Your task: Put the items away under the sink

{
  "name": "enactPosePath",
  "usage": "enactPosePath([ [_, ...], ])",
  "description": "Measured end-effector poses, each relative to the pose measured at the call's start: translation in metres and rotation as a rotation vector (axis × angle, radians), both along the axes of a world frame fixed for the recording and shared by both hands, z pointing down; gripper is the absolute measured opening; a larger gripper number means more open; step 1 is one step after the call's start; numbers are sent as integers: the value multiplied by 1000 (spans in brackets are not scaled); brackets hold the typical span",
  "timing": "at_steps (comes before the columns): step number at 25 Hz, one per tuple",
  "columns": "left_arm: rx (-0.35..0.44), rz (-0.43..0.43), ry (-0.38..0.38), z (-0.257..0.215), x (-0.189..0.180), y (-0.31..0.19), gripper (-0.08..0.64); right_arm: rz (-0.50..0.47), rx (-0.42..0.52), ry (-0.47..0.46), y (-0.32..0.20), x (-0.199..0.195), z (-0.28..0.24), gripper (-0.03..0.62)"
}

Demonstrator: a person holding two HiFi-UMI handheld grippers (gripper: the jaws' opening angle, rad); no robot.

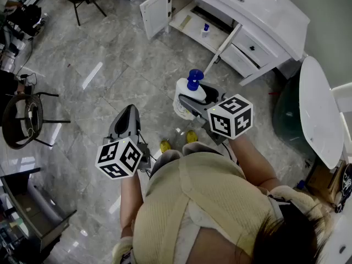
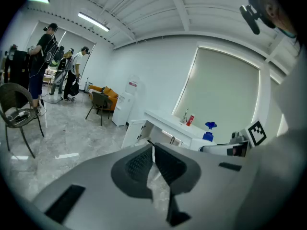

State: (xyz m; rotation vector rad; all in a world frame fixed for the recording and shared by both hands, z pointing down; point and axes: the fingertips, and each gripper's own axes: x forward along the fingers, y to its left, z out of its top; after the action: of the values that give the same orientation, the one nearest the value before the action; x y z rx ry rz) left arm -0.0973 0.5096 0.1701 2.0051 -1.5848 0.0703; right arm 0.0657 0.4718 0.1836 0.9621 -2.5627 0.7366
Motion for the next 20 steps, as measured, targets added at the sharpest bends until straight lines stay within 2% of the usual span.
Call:
enactPosePath([
  [13,-29,-4,31,11,-29,8,49,7,-15,1,5,-30,0,281],
  [20,-58,25,42,21,-62,22,49,19,-37,7,11,-68,7,281],
])
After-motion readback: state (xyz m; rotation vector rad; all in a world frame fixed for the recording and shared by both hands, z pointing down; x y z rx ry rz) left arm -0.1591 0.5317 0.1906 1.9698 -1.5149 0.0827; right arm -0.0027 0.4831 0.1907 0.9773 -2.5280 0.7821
